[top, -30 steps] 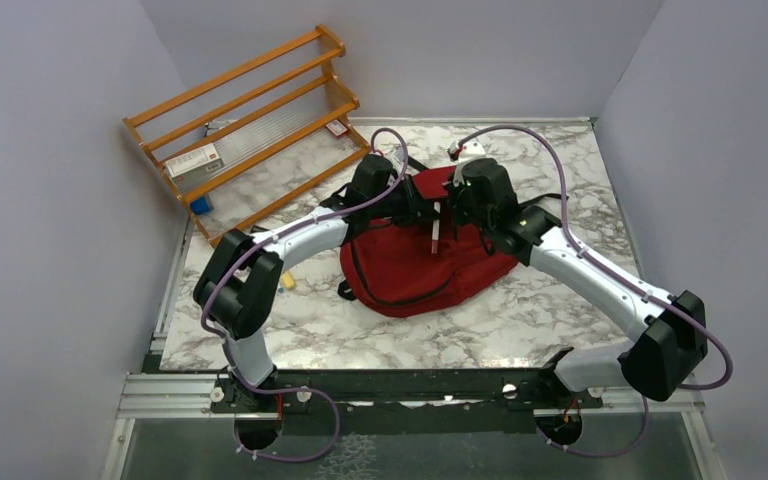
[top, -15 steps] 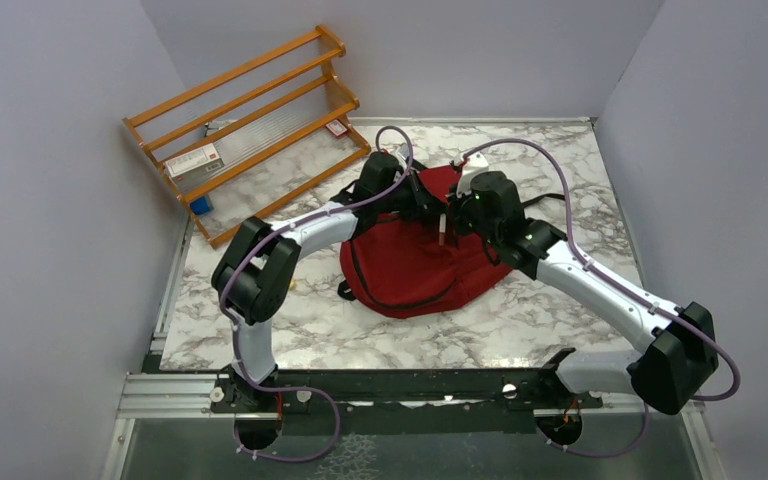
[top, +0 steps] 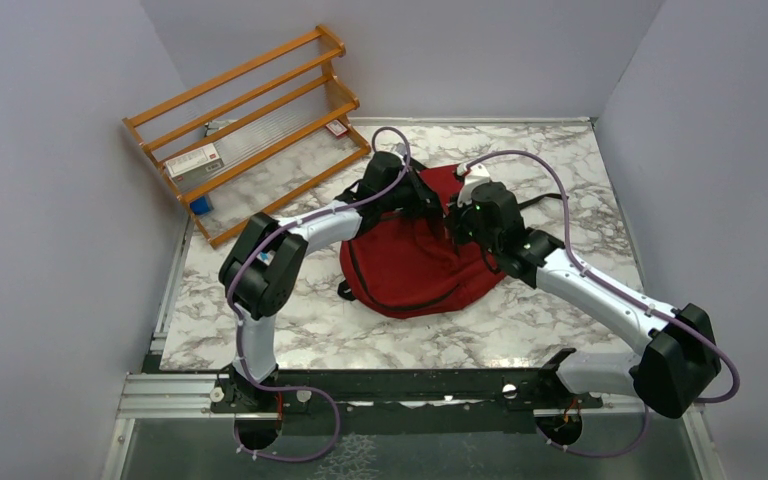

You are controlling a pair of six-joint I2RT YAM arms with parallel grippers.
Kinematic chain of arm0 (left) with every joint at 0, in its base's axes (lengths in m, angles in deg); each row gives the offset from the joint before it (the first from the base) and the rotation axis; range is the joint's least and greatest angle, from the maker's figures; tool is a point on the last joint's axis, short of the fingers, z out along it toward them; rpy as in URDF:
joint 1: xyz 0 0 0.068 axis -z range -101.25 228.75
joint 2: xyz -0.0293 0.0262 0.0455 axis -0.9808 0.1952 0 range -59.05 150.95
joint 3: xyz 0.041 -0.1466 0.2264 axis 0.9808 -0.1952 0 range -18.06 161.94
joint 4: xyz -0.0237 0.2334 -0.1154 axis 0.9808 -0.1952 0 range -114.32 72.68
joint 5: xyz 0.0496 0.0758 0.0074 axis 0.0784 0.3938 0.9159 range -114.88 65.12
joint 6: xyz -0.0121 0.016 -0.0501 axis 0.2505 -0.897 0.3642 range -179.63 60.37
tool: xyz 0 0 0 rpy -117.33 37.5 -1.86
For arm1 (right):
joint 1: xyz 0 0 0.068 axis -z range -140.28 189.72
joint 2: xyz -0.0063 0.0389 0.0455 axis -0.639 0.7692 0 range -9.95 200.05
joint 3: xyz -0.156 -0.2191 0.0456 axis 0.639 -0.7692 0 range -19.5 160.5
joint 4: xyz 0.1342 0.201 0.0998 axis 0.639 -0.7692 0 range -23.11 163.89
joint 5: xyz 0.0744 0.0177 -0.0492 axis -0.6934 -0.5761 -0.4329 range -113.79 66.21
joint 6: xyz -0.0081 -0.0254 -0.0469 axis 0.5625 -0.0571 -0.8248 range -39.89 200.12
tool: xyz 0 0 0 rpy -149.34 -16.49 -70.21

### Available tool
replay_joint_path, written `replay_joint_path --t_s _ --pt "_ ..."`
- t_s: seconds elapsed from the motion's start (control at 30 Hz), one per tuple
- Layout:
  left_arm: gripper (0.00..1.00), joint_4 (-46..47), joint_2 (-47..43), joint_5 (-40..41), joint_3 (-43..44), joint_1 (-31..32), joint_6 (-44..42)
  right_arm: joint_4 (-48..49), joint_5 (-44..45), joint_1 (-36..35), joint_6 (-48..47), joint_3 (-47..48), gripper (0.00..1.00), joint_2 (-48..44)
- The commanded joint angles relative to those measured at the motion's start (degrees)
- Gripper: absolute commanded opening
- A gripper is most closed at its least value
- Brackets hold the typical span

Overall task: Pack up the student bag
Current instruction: Place the stationery in the student bag.

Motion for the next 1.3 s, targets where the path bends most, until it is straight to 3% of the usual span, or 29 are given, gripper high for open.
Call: replay_joint_path --t_s 0.0,0.1,0.2,0.5,0.9,1.03,1.27 --pt "0.3 0.6 -0.5 6.2 3.6 0.6 -0.4 1.2 -0.3 -0.2 2.2 -0.9 0.01 -2.1" --pt "0.44 0.4 -0.6 6.1 3.4 0.9 -0.9 1.2 0.8 -0.3 2.6 -1.0 0.01 -2.2" --pt "0.5 0.3 -1.0 5.8 2.7 0.9 -1.4 1.4 1.0 -0.2 2.8 -0.9 0.01 -2.1" --pt "0.5 -2.3 -4.8 3.7 0.4 0.9 -6.1 1.2 3.9 -0.3 4.7 -1.1 0.01 -2.4" --pt "0.47 -3.6 -13.3 -5.0 -8.3 0.9 -20.0 0.3 11.6 -0.3 7.5 2.0 0.01 -1.5" --pt "0.47 -8.2 -19.3 -0.1 -12.4 0.9 -26.0 0.6 12.2 -0.2 7.6 2.2 0.01 -1.2" --pt "0.48 -18.4 -31.5 18.4 -19.0 0.0 -30.2 0.6 11.1 -0.2 8.5 1.2 0.01 -1.6"
